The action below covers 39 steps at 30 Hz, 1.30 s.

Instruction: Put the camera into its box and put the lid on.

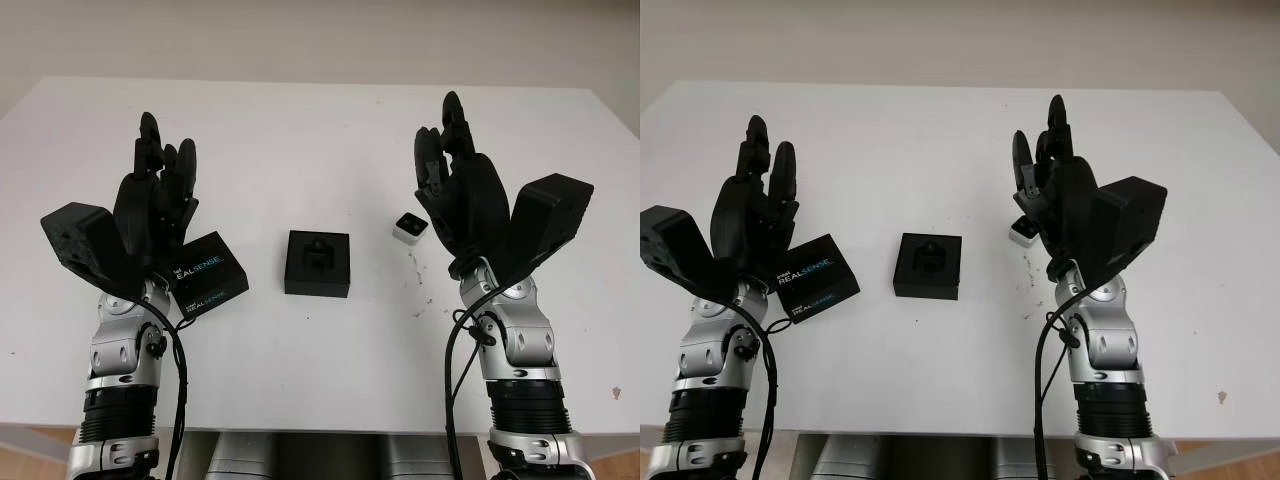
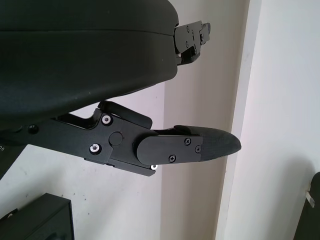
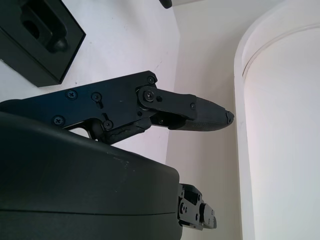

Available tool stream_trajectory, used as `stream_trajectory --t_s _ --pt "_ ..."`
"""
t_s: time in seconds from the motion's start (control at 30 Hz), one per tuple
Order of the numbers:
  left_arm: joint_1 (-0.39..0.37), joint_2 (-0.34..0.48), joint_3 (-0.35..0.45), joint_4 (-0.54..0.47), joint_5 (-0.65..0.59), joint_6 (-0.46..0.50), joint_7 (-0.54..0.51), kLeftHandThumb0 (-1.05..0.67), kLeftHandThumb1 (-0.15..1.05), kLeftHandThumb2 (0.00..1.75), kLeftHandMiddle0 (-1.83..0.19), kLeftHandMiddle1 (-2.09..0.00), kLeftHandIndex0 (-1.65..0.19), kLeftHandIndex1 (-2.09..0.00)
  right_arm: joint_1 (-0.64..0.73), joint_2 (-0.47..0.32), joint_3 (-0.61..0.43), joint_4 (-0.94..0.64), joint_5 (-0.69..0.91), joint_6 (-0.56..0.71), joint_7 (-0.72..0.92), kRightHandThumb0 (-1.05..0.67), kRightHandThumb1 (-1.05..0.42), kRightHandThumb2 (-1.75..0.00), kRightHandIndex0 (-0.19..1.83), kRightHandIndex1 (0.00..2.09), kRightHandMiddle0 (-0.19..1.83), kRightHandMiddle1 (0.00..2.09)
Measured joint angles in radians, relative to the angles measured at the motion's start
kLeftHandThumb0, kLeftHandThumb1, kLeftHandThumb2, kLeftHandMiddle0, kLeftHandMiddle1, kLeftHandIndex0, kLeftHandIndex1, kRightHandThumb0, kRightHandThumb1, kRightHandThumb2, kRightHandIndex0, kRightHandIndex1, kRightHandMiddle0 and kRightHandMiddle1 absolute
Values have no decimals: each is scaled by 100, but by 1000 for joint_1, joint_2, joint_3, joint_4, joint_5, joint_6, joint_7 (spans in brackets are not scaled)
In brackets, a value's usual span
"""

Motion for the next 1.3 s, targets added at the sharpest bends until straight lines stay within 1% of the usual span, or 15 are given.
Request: stream_trajectory --t_s 0.27,0.4,0.5,0.63,0.67,0.7,0.73,0.77,0.8,0.93,1.03,1.07,1.17,1.23,1.3 --pt "0 -2 1 0 -1 3 9 -64 105 36 19 0 19 0 0 0 -1 4 5 1 8 -58 -105 -53 -19 0 -19 0" --pt "0 -3 -1 1 0 1 11 -64 105 38 19 0 19 0 -2 -10 -10 12 15 1 27 -57 -105 -52 -19 0 -19 0" --pt "0 -3 -2 1 2 1 16 -65 105 39 19 0 19 0 -15 -55 -19 26 10 3 50 -55 -105 -45 -18 1 -18 1" --pt "0 -3 -1 1 2 0 18 -65 105 39 19 -2 19 -1 -85 -151 -34 56 -14 16 79 -54 -105 -34 -7 7 -8 7" --pt "0 -3 -1 1 2 0 18 -65 105 39 19 -3 19 -1 -109 -176 -34 69 -28 17 86 -51 -105 -27 2 11 2 13" --pt "0 -3 -1 1 2 0 18 -65 105 39 19 -3 19 0 -135 -205 -34 90 -44 20 94 -51 -105 -21 7 14 7 17" --pt "0 -3 -2 0 2 0 17 -65 105 39 19 -3 19 0 -160 -231 -33 114 -56 23 104 -51 -105 -14 13 17 9 28" --pt "0 -3 -2 0 2 0 17 -65 105 39 19 -3 19 0 -181 -256 -32 140 -69 25 113 -51 -104 -9 18 19 3 50" --pt "1 -2 -1 0 2 0 17 -66 105 39 19 -3 19 0 -201 -277 -29 166 -83 22 125 -51 -102 -7 22 20 1 60" --pt "1 3 -2 0 7 -3 13 -65 105 40 19 -4 19 -1 -281 -364 1 312 -133 -33 218 -46 -92 -5 24 22 -7 85" --pt "1 4 -1 0 7 -7 9 -64 105 40 19 -4 19 -2 -339 -423 56 454 -215 -154 267 -38 -88 -4 26 25 -10 94" --pt "1 4 -1 0 7 -8 7 -64 105 40 19 -4 19 -2 -356 -448 87 500 -262 -211 273 -39 -87 -4 28 26 -9 95" --pt "1 12 -1 0 11 -10 4 -65 105 40 18 -5 18 -3 -408 -530 197 624 -448 -378 238 -45 -82 -5 36 25 16 58" --pt "1 20 -1 0 13 -11 4 -65 105 40 18 -5 18 -3 -445 -571 256 704 -550 -463 199 -47 -81 -5 37 24 20 51" --pt "1 23 0 0 13 -12 4 -66 105 39 18 -5 18 -3 -482 -597 301 764 -618 -507 183 -42 -81 -5 35 20 22 42"
